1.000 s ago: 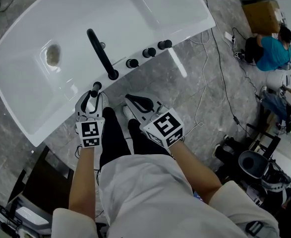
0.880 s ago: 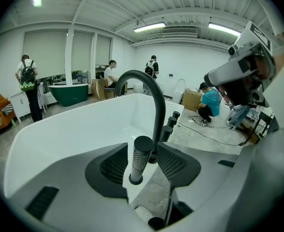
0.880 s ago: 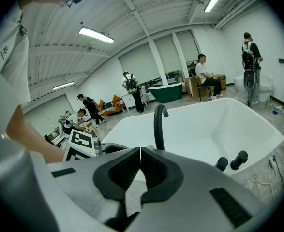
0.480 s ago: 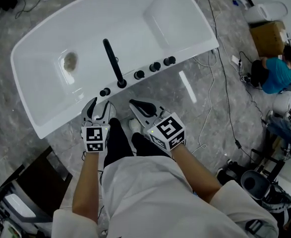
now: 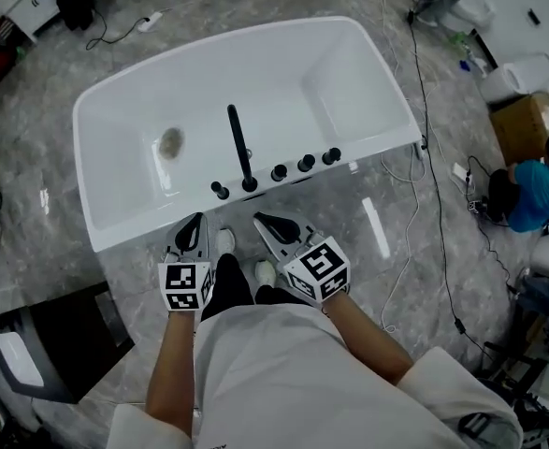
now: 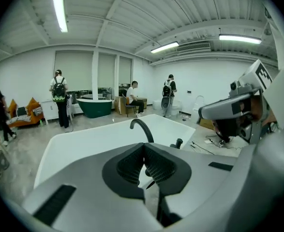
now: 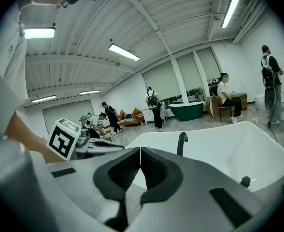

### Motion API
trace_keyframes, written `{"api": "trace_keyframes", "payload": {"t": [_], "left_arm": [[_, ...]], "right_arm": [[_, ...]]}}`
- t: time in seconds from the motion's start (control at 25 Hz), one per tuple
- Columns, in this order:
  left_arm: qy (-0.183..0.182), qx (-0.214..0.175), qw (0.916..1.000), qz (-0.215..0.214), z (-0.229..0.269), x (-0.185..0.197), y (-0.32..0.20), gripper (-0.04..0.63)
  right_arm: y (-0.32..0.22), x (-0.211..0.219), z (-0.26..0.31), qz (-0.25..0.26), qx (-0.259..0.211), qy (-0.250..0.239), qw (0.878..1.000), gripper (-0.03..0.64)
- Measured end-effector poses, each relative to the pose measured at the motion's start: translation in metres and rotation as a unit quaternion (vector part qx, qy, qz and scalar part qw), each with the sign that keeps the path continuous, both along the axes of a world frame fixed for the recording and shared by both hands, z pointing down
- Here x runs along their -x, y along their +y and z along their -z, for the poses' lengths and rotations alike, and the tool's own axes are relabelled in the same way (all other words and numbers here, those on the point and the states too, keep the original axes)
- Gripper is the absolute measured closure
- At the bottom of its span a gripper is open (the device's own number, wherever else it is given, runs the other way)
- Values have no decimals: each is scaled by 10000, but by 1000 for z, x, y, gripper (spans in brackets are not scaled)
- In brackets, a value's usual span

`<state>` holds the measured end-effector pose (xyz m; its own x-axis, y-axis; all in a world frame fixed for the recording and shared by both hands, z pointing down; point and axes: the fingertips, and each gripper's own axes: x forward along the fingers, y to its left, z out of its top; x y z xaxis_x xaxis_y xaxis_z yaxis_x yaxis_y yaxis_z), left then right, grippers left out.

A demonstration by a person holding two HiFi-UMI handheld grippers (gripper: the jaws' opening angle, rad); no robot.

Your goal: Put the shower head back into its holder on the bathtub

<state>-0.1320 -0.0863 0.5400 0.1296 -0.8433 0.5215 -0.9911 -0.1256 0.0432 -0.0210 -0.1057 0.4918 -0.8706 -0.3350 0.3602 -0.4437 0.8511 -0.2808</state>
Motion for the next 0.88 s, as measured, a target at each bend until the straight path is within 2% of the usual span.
{"api": "trace_keyframes", "payload": {"t": [0.2,0.44,0.6,0.88], "left_arm": [[164,-360,9990,205,43,-2,20,583],[400,-687,9968,130,81,-6,37,583],[476,-925,9945,-123,99,-12,42,583],[597,-815,9935,-519,94,-4,58,583]], "right_arm": [[10,-11,20,59,-221,-150,9996,598],[16,-18,45,6,-475,-234,9986,600],[16,-22,61,-206,-642,-289,9973,600],[25,-12,72,-513,-706,-290,9958,600]]}}
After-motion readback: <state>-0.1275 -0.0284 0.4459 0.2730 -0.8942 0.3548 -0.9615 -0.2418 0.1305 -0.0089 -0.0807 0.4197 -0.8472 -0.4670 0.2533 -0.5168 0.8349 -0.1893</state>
